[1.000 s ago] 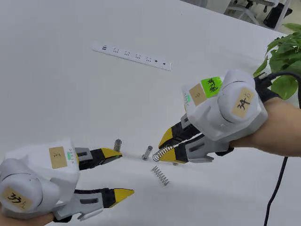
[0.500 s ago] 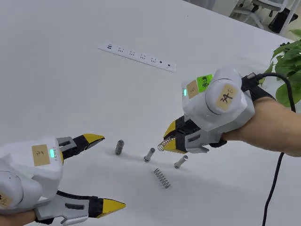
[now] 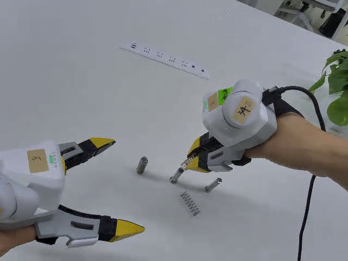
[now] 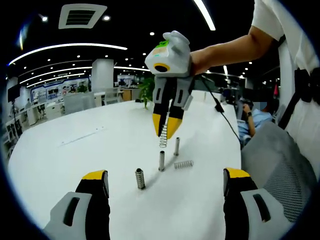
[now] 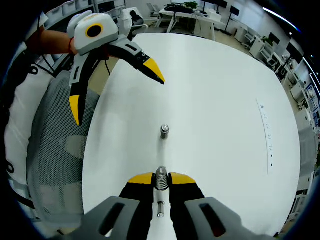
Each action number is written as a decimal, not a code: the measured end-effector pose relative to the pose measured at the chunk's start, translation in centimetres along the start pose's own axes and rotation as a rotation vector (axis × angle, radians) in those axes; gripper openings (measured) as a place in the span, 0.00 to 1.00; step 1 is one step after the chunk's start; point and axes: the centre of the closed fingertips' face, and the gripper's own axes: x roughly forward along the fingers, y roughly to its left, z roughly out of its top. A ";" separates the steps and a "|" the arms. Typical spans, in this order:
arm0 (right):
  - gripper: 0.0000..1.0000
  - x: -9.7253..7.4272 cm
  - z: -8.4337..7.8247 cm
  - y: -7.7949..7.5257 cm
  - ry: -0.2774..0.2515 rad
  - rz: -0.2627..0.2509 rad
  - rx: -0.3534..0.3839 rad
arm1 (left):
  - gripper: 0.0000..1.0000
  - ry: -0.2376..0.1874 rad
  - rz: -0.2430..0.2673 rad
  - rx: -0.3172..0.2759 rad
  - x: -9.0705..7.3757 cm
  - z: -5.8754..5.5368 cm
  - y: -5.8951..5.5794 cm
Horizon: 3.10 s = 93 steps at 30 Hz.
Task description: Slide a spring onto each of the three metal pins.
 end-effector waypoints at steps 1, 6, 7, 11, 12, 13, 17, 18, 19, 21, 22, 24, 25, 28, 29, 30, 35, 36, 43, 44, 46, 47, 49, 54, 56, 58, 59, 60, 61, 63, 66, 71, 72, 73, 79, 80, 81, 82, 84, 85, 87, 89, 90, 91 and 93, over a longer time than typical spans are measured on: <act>0.12 0.2 -0.1 0.0 0.001 0.001 0.001 | 0.97 0.001 0.002 -0.001 0.0 0.0 0.0; 0.12 0.7 -0.2 -0.1 0.009 0.012 0.007 | 0.96 -0.001 -0.001 -0.011 0.1 -0.2 -0.2; 0.12 0.8 -0.3 -0.1 0.011 0.012 0.006 | 0.96 -0.001 -0.001 -0.012 0.1 -0.2 -0.2; 0.12 1.1 -0.3 0.0 0.013 0.021 0.010 | 0.96 -0.002 -0.001 -0.017 0.2 -0.2 -0.1; 0.12 1.3 -0.3 0.0 0.015 0.023 0.008 | 0.96 -0.003 -0.001 -0.018 0.2 -0.2 -0.1; 0.12 1.5 -0.5 0.0 0.019 0.025 0.008 | 0.96 -0.004 -0.002 -0.019 0.2 -0.2 -0.1; 0.12 1.8 -0.6 -0.1 0.019 0.028 0.013 | 0.96 -0.005 -0.004 -0.022 0.3 -0.2 -0.2; 0.12 1.9 -0.7 0.0 0.021 0.028 0.013 | 0.96 -0.007 -0.004 -0.024 0.3 -0.2 -0.2; 0.12 2.0 -0.7 0.0 0.022 0.030 0.012 | 0.96 -0.007 -0.004 -0.024 0.3 -0.2 -0.2; 0.12 2.1 -0.8 0.0 0.022 0.032 0.013 | 0.96 -0.006 -0.005 -0.026 0.4 -0.3 -0.2; 0.12 2.2 -0.8 0.0 0.022 0.033 0.013 | 0.96 -0.005 -0.005 -0.027 0.4 -0.3 -0.2; 0.12 2.4 -0.8 0.0 0.021 0.032 0.012 | 0.96 -0.004 -0.005 -0.028 0.4 -0.3 -0.2; 0.12 2.5 -0.8 0.1 0.020 0.033 0.013 | 0.96 -0.004 -0.006 -0.029 0.4 -0.3 -0.2; 0.12 3.1 -1.0 0.2 0.021 0.035 0.013 | 0.96 -0.003 -0.007 -0.027 0.5 -0.4 -0.2; 0.12 3.2 -1.0 0.2 0.020 0.035 0.013 | 0.96 -0.002 -0.007 -0.027 0.5 -0.5 -0.2; 0.12 3.4 -1.1 0.2 0.019 0.035 0.015 | 0.96 -0.001 -0.007 -0.027 0.5 -0.5 -0.2; 0.12 4.0 -1.3 0.2 0.021 0.036 0.005 | 0.95 0.004 -0.008 -0.028 0.5 -0.8 -0.1; 0.12 4.1 -1.3 0.2 0.021 0.037 0.005 | 0.95 0.005 -0.008 -0.028 0.5 -0.8 -0.1; 0.12 5.1 -1.6 0.4 0.021 0.034 -0.001 | 0.95 0.008 -0.007 -0.032 0.4 -0.9 0.0; 0.12 5.2 -1.7 0.4 0.020 0.033 -0.002 | 0.95 0.009 -0.007 -0.032 0.4 -0.9 -0.1; 0.12 5.7 -1.9 0.4 0.018 0.029 0.001 | 0.95 0.008 -0.007 -0.032 0.5 -0.9 -0.1; 0.12 5.9 -1.9 0.4 0.017 0.028 0.002 | 0.95 0.007 -0.007 -0.032 0.5 -0.9 -0.1; 0.12 6.0 -1.9 0.3 0.015 0.024 -0.002 | 0.94 0.008 -0.006 -0.034 0.5 -1.0 0.0; 0.12 6.4 -2.0 0.2 0.011 0.018 -0.002 | 0.95 0.008 -0.007 -0.034 0.5 -1.0 -0.1; 0.12 6.6 -2.0 0.2 0.008 0.014 -0.005 | 0.95 0.009 -0.007 -0.035 0.5 -1.0 -0.1; 0.12 6.7 -2.1 0.1 0.009 0.012 -0.006 | 0.95 0.008 -0.008 -0.037 0.6 -1.1 -0.1; 0.12 6.7 -2.1 0.1 0.009 0.012 -0.005 | 0.95 0.009 -0.008 -0.037 0.6 -1.1 -0.1; 0.12 6.7 -2.1 0.1 0.007 0.011 -0.004 | 0.95 0.011 -0.010 -0.035 0.6 -1.2 -0.1; 0.12 6.6 -2.1 0.1 0.006 0.010 -0.002 | 0.95 0.013 -0.010 -0.035 0.6 -1.2 -0.1; 0.12 6.7 -2.1 0.0 0.006 0.011 -0.003 | 0.95 0.015 -0.012 -0.035 0.6 -1.3 -0.1; 0.13 6.8 -2.2 0.1 0.008 0.012 0.000 | 0.95 0.020 -0.016 -0.031 0.6 -1.4 -0.2; 0.15 6.9 -2.2 0.1 0.006 0.013 0.000 | 0.95 0.026 -0.018 -0.032 0.5 -1.5 -0.2; 0.16 6.9 -2.2 0.1 0.004 0.013 0.001 | 0.95 0.027 -0.018 -0.033 0.5 -1.6 -0.2; 0.17 6.8 -2.2 0.2 0.004 0.012 0.000 | 0.95 0.029 -0.019 -0.032 0.4 -1.6 -0.2; 0.20 6.7 -2.0 0.2 -0.008 0.006 0.002 | 0.95 0.039 -0.021 -0.026 0.4 -1.7 -0.2; 0.21 6.5 -1.9 0.1 -0.012 0.004 0.002 | 0.95 0.040 -0.021 -0.025 0.4 -1.7 -0.1; 0.22 6.4 -1.8 0.1 -0.015 0.001 0.000 | 0.95 0.041 -0.021 -0.025 0.4 -1.8 -0.1; 0.22 6.2 -1.7 0.1 -0.020 -0.003 -0.002 | 0.95 0.043 -0.022 -0.023 0.4 -1.8 -0.1; 0.25 5.8 -1.6 0.0 -0.031 -0.011 -0.003 | 0.95 0.047 -0.023 -0.021 0.3 -1.9 -0.1; 0.26 5.5 -1.5 0.0 -0.039 -0.016 0.000 | 0.95 0.050 -0.024 -0.018 0.3 -1.9 -0.1; 0.29 5.1 -1.4 0.1 -0.048 -0.020 0.006 | 0.95 0.054 -0.025 -0.016 0.3 -1.9 -0.1; 0.31 4.7 -1.5 0.2 -0.061 -0.027 0.011 | 0.95 0.058 -0.026 -0.012 0.2 -1.9 -0.2; 0.32 4.4 -1.4 0.2 -0.067 -0.032 0.017 | 0.95 0.061 -0.026 -0.009 0.2 -1.9 -0.2; 0.33 4.1 -1.3 0.2 -0.072 -0.036 0.021 | 0.95 0.063 -0.026 -0.007 0.1 -1.9 -0.2; 0.36 3.6 -1.3 0.3 -0.083 -0.044 0.028 | 0.95 0.068 -0.027 -0.005 0.0 -1.9 -0.2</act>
